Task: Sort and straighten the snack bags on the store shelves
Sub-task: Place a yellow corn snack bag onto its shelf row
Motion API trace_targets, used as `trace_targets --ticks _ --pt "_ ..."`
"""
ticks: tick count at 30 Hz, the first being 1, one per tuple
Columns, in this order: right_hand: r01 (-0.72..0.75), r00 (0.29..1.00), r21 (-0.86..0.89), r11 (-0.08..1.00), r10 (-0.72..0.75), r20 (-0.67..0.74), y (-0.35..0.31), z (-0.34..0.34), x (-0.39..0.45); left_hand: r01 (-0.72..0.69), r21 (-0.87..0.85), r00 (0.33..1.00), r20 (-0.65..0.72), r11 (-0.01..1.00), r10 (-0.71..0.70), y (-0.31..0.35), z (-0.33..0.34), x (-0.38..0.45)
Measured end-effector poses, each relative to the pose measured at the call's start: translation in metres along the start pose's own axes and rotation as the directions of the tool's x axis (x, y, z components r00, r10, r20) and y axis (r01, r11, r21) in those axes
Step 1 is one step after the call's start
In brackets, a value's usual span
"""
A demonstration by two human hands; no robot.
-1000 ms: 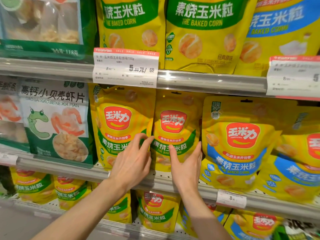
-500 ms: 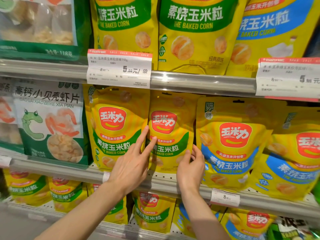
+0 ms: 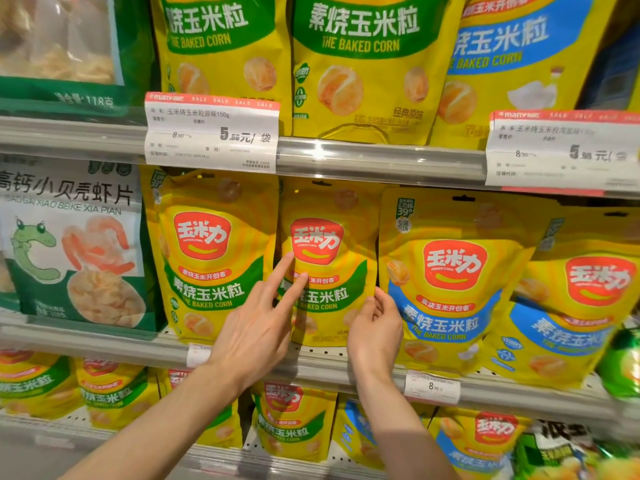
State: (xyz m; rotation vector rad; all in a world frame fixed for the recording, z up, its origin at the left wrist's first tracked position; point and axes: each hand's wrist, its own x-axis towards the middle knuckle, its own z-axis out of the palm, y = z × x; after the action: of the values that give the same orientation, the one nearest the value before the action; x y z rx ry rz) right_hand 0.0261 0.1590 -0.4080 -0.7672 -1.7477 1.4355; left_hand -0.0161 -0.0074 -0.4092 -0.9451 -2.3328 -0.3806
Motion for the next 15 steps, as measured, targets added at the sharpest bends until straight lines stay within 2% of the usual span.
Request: trace_targets --ticks 4,6,8,9,11,15 --pt "0.269 0.963 -0.205 0.941 -0.266 0.042 0.016 -0.021 -0.015 -0.005 0.034 0.999 -0.046 0.999 0.006 0.007 -0.003 0.004" --pt "0.437 0.895 -0.27 0.858 -0.446 0.033 0.021 -0.041 -0.019 -0.002 0.073 0.998 -0.067 0.997 0.007 0.01 -0.004 0.005" --pt "0.544 0.813 -0.327 0.773 -0.582 -0.022 0.021 -0.065 -0.015 -0.011 0.128 0.995 -0.093 0.992 0.023 0.014 -0.002 0.009" --pt "0.561 0.783 -0.361 0.745 -0.619 -0.059 0.021 -0.077 -0.01 -0.017 0.15 0.993 -0.111 0.989 0.034 0.017 -0.002 0.012" --pt "0.525 0.767 -0.433 0.733 -0.628 -0.133 0.018 -0.093 0.002 -0.028 0.172 0.988 -0.144 0.985 0.053 0.025 -0.002 0.022" --pt "0.411 0.822 -0.529 0.742 -0.553 -0.137 0.016 -0.1 0.022 -0.036 0.22 0.989 -0.136 0.975 0.067 0.037 0.0 0.039"
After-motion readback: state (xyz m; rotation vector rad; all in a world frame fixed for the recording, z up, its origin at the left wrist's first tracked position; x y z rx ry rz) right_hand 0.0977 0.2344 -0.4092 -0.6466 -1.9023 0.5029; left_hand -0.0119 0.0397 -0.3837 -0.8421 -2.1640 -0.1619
